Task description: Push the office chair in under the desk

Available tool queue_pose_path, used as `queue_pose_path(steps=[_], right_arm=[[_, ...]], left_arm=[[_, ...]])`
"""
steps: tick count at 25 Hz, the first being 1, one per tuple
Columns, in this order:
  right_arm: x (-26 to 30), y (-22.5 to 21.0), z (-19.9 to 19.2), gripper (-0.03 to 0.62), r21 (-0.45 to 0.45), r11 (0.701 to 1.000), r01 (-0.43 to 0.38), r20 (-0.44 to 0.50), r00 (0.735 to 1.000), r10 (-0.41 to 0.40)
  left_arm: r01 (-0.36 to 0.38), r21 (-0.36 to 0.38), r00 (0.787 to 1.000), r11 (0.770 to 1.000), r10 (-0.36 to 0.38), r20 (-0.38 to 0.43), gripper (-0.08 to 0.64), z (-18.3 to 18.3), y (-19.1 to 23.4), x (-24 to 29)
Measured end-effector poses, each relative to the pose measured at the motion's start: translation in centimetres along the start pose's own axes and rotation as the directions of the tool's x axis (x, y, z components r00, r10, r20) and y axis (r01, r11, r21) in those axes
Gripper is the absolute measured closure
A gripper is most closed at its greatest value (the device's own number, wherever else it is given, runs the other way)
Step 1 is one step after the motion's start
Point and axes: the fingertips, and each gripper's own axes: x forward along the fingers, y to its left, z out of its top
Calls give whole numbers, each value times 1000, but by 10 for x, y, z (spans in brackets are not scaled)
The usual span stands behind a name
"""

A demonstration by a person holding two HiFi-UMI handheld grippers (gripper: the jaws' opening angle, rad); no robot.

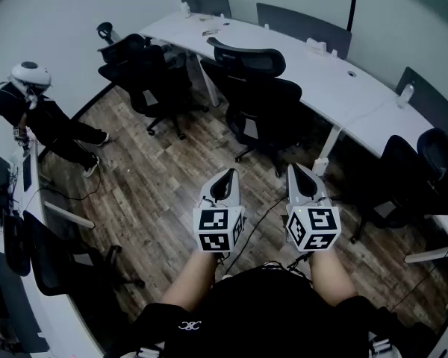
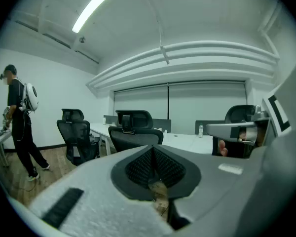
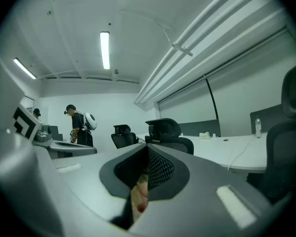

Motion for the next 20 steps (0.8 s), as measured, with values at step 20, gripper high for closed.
queue_pose_path(steps=[20], right_arm=[[5, -49, 2, 584, -10, 996, -89, 10, 996, 89]], left_arm=[[-34, 3, 999, 999, 34, 2, 552, -2, -36, 41]])
